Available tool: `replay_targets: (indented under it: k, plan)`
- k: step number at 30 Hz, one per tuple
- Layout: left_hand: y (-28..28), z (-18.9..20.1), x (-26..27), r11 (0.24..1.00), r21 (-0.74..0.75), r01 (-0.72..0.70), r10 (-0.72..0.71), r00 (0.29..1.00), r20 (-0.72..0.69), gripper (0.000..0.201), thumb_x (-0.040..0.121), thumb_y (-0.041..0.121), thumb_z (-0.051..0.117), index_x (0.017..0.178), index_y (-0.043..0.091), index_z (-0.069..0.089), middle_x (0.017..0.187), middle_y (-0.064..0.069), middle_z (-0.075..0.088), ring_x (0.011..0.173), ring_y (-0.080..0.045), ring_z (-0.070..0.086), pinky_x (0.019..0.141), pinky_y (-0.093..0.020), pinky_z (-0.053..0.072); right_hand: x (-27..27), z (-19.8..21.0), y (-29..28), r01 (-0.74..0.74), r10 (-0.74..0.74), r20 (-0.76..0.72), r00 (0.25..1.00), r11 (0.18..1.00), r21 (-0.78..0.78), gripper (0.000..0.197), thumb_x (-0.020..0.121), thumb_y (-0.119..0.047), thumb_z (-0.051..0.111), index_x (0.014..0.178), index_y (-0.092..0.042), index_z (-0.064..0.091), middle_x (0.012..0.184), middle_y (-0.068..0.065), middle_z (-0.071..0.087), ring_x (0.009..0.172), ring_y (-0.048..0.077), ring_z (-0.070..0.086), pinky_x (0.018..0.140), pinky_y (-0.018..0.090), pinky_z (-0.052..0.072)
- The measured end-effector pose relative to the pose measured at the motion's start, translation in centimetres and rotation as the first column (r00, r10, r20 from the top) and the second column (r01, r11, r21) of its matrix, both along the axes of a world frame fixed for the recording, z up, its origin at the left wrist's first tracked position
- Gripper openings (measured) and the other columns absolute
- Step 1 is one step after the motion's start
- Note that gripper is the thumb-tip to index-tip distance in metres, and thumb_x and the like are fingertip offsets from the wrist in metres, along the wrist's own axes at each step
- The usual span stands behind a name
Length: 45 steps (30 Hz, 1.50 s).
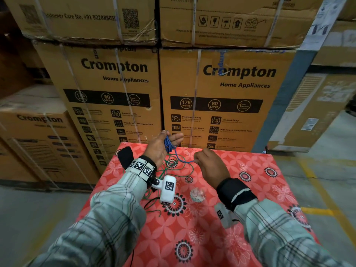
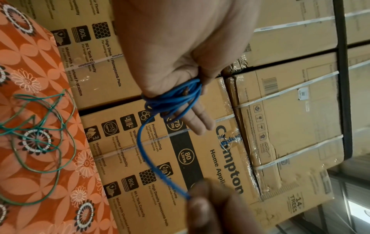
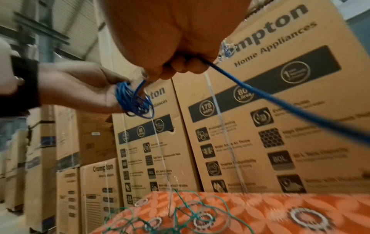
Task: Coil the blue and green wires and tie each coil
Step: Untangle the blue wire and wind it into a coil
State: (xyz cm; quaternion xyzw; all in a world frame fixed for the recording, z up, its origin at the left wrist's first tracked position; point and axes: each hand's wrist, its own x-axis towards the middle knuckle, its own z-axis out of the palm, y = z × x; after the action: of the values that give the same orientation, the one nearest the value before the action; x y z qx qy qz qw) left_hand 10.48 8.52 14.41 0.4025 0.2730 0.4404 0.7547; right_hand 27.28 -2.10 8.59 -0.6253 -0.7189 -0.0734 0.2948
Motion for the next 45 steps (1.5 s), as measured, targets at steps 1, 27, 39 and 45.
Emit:
replay_targets:
  k: [1,27,39,45]
  plan:
    - [-0.1,-0.2,0.1,1.0,0.019,0.018,-0.017,0.999,-0.036,0.032,0.106,0.024,0.027,0.081,0.015,0.044,0.095,-0.014,0.074,0.087,-0.023,0.073,0.089,-0.034,0.05,-0.3,0.8,0.0,-0.028,0.028,0.014,1.0,1.0,0.014,0.027,0.097,-0.029,0.039,0.086,-0.012,0.057,0.08,0.006,0.05,0.069,0.027,0.046,0.056,0.041,0.041]
    - [-4.8,-0.9,0.9,0.879,0.052,0.475,-0.412,0.808,-0.421,0.039,0.105,0.034,0.032,0.076,0.013,0.048,0.043,0.008,0.029,0.033,-0.008,0.026,0.065,-0.028,0.041,2.4,6.4,1.2,-0.114,0.037,-0.407,0.913,0.979,-0.167,0.024,0.086,-0.032,0.07,0.08,-0.013,0.056,0.061,0.002,0.051,0.053,0.005,0.04,0.05,0.02,0.032]
    - [-3.4,-1.3,0.3,0.942,-0.069,0.329,-0.336,0.923,-0.185,0.04,0.105,0.034,0.03,0.072,0.016,0.045,0.041,0.01,0.024,0.031,-0.008,0.023,0.066,-0.025,0.049,1.6,2.6,1.0,-0.08,-0.014,-0.509,0.861,0.983,-0.163,0.017,0.097,-0.014,0.048,0.085,-0.018,0.037,0.067,-0.001,0.047,0.054,0.017,0.04,0.053,0.036,0.038]
    - [-1.3,-0.9,-0.2,0.97,-0.167,0.175,-0.167,0.984,0.064,0.038,0.105,0.034,0.031,0.074,0.017,0.045,0.04,0.01,0.027,0.033,-0.007,0.027,0.06,-0.023,0.05,1.9,0.2,0.2,0.145,-0.205,-0.213,0.955,0.952,-0.269,0.012,0.095,-0.011,0.048,0.105,-0.015,0.053,0.1,0.009,0.062,0.086,0.031,0.056,0.07,0.042,0.047]
